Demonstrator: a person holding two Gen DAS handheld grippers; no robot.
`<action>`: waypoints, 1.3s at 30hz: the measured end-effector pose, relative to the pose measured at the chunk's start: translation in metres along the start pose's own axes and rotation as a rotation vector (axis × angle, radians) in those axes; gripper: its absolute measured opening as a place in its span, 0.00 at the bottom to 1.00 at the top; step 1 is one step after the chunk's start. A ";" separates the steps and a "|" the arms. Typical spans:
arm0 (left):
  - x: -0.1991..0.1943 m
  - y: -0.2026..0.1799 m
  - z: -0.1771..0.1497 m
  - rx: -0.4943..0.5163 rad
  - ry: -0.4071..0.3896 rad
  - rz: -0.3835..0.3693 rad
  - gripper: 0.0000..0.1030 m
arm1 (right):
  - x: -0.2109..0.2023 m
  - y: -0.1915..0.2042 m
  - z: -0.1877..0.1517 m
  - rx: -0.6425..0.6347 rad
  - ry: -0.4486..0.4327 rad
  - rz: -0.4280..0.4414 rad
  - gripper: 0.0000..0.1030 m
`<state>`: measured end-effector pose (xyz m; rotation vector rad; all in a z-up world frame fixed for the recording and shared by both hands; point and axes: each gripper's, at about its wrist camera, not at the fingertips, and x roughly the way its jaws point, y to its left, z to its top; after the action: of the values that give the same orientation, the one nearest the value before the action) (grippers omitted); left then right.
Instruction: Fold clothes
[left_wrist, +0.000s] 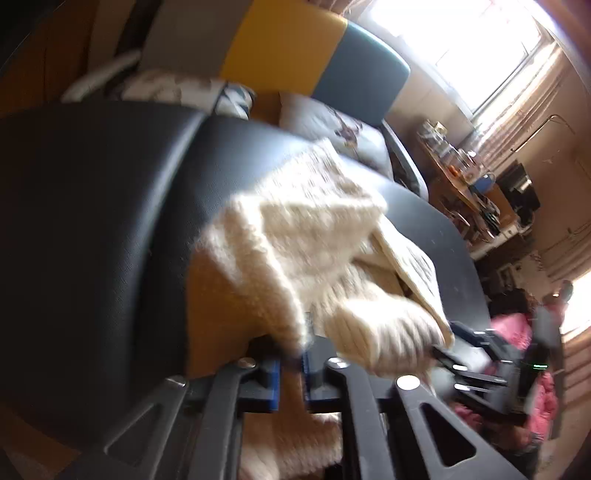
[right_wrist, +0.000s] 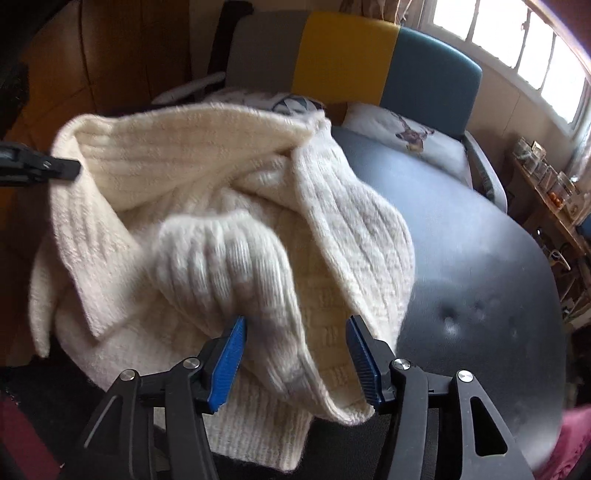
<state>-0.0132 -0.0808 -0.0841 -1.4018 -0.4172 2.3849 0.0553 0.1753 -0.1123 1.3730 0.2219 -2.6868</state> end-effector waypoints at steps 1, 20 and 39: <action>-0.004 0.003 0.000 -0.005 -0.024 -0.017 0.05 | -0.005 -0.002 0.012 0.002 -0.034 0.022 0.57; -0.054 0.179 0.024 -0.158 -0.139 0.434 0.06 | 0.110 0.021 0.045 0.062 0.246 0.098 0.92; -0.056 0.093 -0.074 -0.005 0.008 0.116 0.18 | 0.107 -0.017 0.043 0.070 0.282 0.019 1.00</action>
<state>0.0642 -0.1830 -0.1145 -1.4739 -0.3488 2.4701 -0.0440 0.1803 -0.1733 1.7640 0.1395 -2.4992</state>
